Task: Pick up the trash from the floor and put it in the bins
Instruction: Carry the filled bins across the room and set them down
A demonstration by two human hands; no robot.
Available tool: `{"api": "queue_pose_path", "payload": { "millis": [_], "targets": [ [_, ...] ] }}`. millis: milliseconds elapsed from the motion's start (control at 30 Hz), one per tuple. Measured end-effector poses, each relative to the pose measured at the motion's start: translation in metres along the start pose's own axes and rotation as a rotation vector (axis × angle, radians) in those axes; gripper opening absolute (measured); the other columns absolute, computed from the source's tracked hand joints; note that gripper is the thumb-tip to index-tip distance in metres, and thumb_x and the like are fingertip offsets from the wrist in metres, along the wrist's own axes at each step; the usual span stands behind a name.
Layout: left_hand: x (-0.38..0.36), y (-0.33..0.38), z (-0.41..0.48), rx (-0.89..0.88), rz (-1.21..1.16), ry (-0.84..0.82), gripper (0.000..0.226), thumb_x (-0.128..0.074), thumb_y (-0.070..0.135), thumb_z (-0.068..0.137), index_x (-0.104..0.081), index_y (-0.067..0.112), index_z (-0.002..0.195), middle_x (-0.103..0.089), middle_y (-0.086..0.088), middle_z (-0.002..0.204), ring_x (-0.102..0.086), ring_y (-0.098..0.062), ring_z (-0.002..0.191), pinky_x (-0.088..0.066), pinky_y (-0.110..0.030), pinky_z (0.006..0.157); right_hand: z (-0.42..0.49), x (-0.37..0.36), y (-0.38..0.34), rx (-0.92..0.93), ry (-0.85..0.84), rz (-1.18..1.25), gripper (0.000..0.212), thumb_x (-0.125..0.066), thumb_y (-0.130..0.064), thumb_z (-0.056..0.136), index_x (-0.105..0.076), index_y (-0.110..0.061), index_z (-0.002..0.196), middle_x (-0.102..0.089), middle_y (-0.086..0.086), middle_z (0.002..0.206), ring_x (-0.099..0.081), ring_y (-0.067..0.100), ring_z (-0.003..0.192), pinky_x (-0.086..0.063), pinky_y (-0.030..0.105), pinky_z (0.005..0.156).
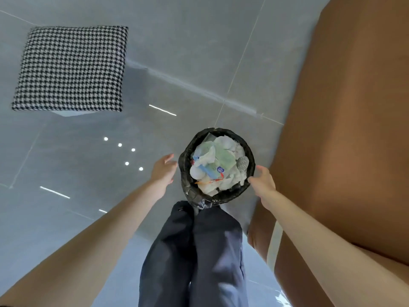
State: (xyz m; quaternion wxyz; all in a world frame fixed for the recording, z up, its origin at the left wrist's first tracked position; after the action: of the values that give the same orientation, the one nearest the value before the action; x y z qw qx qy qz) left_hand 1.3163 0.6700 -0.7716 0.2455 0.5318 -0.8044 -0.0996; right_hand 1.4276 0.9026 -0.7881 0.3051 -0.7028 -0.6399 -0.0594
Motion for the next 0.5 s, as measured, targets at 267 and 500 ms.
{"api": "queue_pose_path", "payload": {
  "millis": [267,500],
  "targets": [
    [-0.074,-0.049,0.109,-0.148,0.138,-0.027,0.040,-0.050,0.012,0.093,-0.047,0.018,0.132,-0.057,-0.008,0.128,-0.055,-0.027,0.113,-0.045,-0.034,0.092,0.104,-0.047,0.062,0.006,0.098,0.016,0.051,-0.045,0.000,0.091,-0.038,-0.014,0.139,-0.050,0.008,0.133,-0.050,0.027,0.115,-0.041,0.030,0.086],
    [-0.071,-0.068,0.126,-0.155,0.192,0.069,0.035,-0.053,0.012,0.089,-0.057,0.023,0.122,-0.067,-0.010,0.113,-0.062,-0.030,0.102,-0.053,-0.043,0.089,0.118,-0.049,0.069,0.063,0.176,0.025,0.041,-0.046,0.003,0.090,-0.047,-0.012,0.129,-0.055,0.008,0.126,-0.054,0.024,0.105,-0.044,0.033,0.086]
  ]
}}
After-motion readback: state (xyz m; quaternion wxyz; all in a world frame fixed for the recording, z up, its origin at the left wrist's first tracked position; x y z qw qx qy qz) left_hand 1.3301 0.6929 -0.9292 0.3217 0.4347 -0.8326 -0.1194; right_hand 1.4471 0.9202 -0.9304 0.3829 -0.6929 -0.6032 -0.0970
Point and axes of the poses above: each hand's wrist, its own z-axis towards the middle knuckle, its own x-axis out of the back of the hand, y = z × x, the point moved 2 cm from there along z, towards the middle knuckle
